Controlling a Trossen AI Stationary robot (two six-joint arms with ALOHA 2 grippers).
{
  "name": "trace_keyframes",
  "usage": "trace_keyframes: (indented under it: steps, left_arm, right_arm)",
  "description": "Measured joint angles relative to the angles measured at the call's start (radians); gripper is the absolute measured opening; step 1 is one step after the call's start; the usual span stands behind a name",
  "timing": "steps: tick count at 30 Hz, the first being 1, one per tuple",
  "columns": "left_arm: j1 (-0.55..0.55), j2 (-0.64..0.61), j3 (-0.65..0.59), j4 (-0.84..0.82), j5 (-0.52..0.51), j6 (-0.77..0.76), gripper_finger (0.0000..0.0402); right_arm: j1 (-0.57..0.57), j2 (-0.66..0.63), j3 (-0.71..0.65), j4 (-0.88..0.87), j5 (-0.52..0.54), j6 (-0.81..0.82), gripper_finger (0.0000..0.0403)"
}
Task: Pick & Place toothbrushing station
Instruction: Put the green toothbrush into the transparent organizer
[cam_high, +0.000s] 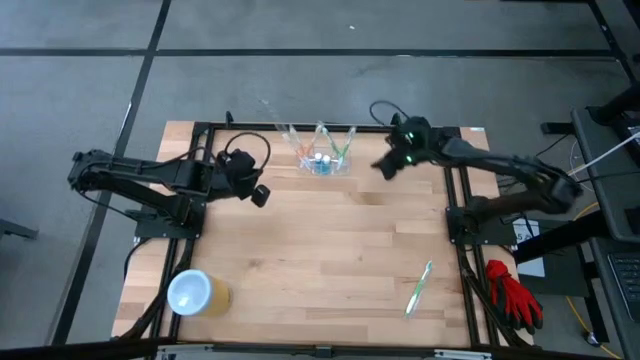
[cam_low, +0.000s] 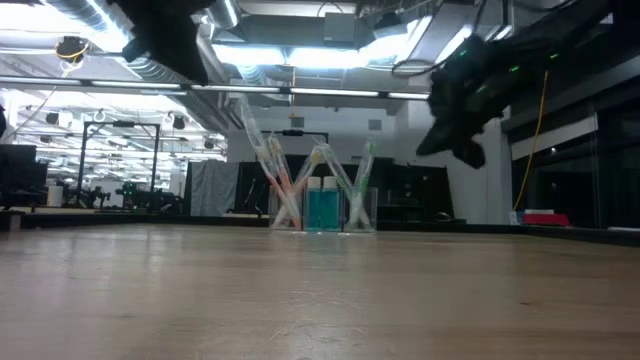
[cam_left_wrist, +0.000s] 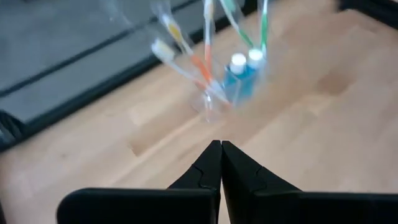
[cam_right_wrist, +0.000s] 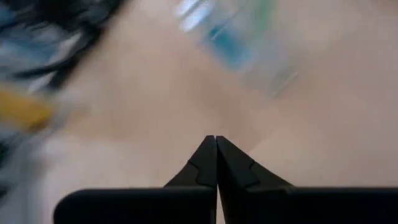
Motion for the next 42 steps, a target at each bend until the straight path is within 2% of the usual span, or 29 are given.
trace_keyframes:
  steps: [2,5,9,13,19,22,26,32,42]
  left_arm:
    - [-0.032,0.0,0.0,-0.022,0.005,-0.033,0.0003]
    - [-0.092,-0.01,0.0,-0.021,-0.008,-0.062,0.0002]
    - [-0.137,-0.01,0.0,-0.027,-0.056,-0.129,0.0003]
    - [-0.146,-0.01,0.0,-0.026,-0.071,-0.148,0.0002]
    - [-0.146,-0.01,0.0,-0.026,-0.081,-0.128,0.0002]
    - [-0.146,-0.01,0.0,-0.027,-0.085,-0.11,0.0004]
    - [-0.145,-0.01,0.0,-0.036,-0.089,-0.08,0.0004]
    - [-0.145,-0.01,0.0,-0.052,-0.112,-0.053,0.0004]
    - [-0.141,-0.01,0.0,-0.053,-0.11,-0.077,0.0005]
  right_arm:
    - [0.045,-0.084,-0.054,-0.036,-0.1,0.043,0.0004]
    - [0.163,-0.205,-0.127,-0.163,-0.163,0.149,0.0017]
    - [0.359,-0.352,-0.185,-0.284,-0.14,0.332,0.0037]
    - [0.533,-0.416,-0.195,-0.331,-0.068,0.516,0.0065]
    - [0.733,-0.399,-0.196,-0.305,0.051,0.731,0.0114]
    - [0.795,-0.379,-0.196,-0.148,0.106,0.795,0.0131]
    - [0.881,-0.331,-0.194,0.051,0.144,0.869,0.0134]
    - [1.09,-0.216,-0.194,0.061,0.134,1.018,0.0128]
    - [1.432,-0.118,-0.194,-0.064,0.459,1.706,0.0127]
